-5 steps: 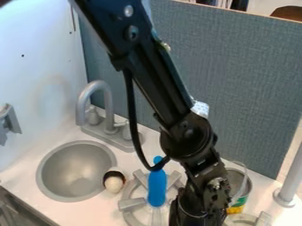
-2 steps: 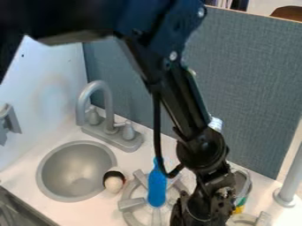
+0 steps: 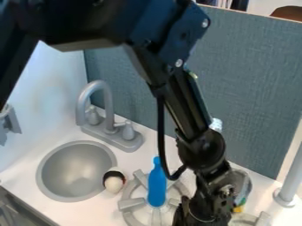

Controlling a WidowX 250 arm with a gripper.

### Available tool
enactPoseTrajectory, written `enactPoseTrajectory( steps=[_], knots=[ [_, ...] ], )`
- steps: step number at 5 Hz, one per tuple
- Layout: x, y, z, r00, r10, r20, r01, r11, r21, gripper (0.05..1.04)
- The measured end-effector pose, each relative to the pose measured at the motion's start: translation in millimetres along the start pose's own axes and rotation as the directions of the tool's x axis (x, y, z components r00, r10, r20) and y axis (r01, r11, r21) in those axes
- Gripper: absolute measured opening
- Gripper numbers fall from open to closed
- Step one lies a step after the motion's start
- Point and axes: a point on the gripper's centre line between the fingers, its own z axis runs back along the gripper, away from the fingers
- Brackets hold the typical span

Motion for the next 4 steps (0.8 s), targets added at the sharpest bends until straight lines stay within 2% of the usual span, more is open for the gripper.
enactPoseTrajectory(
  steps=[1,2,3,4],
  knots=[
    [2,0,-2,0.999,0.03,0.01,-0.03,0.999,-0.032,0.717],
    [-4,-2,-3,0.999,0.038,0.003,-0.038,0.999,-0.033,0.689],
    [-17,2,19,0.996,0.086,0.017,-0.085,0.996,-0.038,0.689],
    [-19,3,53,0.99,0.121,0.078,-0.118,0.992,-0.037,0.689]
  ],
)
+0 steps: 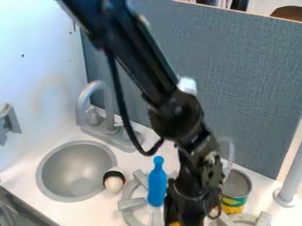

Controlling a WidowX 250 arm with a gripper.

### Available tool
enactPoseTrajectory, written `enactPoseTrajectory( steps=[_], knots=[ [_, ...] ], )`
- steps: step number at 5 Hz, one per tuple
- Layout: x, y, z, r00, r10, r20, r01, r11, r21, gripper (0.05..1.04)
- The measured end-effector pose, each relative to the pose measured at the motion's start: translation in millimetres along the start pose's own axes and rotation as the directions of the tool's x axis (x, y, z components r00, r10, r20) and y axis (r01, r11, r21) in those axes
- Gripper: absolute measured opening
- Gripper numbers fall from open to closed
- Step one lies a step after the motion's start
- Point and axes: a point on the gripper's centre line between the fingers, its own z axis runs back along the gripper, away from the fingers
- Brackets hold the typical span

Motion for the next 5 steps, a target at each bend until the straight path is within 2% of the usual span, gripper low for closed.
enactPoseTrajectory(
  steps=[1,2,3,4,5],
  knots=[
    [11,-8,9,1.0,-0.025,0.011,0.025,1.0,-0.015,0.689],
    [37,-19,16,0.995,-0.084,0.051,0.085,0.996,-0.01,0.689],
    [46,-16,16,0.996,-0.08,0.037,0.08,0.997,-0.005,0.689],
    [61,-13,7,0.996,-0.088,-0.002,0.088,0.996,-0.009,0.689],
    [72,-17,-5,0.994,-0.107,-0.014,0.106,0.993,-0.056,0.689]
  ],
)
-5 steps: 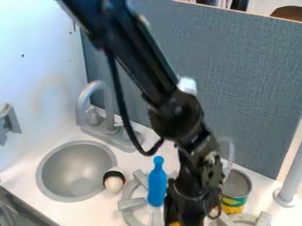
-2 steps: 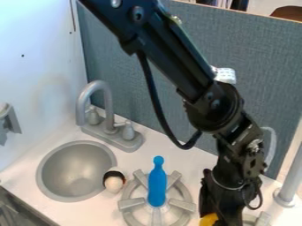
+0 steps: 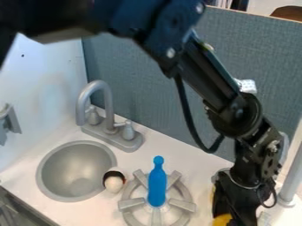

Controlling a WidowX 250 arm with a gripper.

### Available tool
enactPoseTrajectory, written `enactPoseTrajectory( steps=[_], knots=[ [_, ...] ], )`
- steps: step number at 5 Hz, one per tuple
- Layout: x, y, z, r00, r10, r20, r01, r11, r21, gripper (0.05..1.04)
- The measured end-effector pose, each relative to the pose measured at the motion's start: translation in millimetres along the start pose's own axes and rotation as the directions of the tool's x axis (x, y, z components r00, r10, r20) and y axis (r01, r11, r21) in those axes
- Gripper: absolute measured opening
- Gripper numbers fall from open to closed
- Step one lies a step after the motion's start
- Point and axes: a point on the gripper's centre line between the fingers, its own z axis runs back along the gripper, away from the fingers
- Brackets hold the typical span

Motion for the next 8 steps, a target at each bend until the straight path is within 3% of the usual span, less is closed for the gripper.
enactPoseTrajectory(
  steps=[2,4,6,7,8],
  knots=[
    [12,-13,-25,0.996,-0.086,-0.021,0.086,0.996,-0.021,0.689],
    [29,-22,-33,0.989,-0.125,0.085,0.13,0.99,-0.058,0.689],
    [36,-19,-41,0.99,-0.117,0.082,0.12,0.992,-0.043,0.689],
    [33,-19,-42,0.989,-0.115,0.097,0.119,0.993,-0.028,0.736],
    [21,-19,-42,0.991,-0.118,0.07,0.119,0.993,-0.019,0.98]
  ],
)
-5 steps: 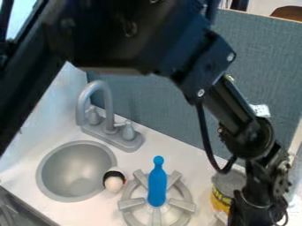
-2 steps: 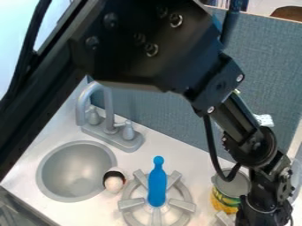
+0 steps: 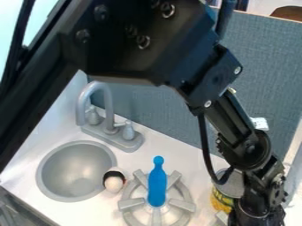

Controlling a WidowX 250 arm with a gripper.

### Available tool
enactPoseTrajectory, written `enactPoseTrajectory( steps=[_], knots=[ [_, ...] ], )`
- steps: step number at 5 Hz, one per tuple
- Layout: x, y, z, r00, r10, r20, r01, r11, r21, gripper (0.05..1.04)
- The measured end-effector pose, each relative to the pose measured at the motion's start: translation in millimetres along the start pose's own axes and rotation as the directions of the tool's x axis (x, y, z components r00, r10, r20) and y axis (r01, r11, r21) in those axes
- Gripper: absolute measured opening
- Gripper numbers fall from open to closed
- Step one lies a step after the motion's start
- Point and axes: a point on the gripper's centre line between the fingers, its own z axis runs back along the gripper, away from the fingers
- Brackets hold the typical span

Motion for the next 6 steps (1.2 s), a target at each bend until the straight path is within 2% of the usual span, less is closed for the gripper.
enactPoseTrajectory(
  steps=[1,2,3,4,5,6],
  knots=[
    [-14,-3,23,1.0,0.024,0.017,-0.024,0.999,0.026,0.995],
    [-26,1,55,0.995,0.073,0.073,-0.078,0.995,0.067,0.996],
    [-39,11,63,0.988,0.154,0.025,-0.155,0.985,0.072,0.996],
    [-51,22,65,0.952,0.306,0.001,-0.306,0.95,0.064,0.996],
    [-52,33,81,0.914,0.404,0.038,-0.405,0.913,0.047,0.996],
    [-49,42,89,0.882,0.468,0.061,-0.47,0.882,0.028,0.996]
  ],
)
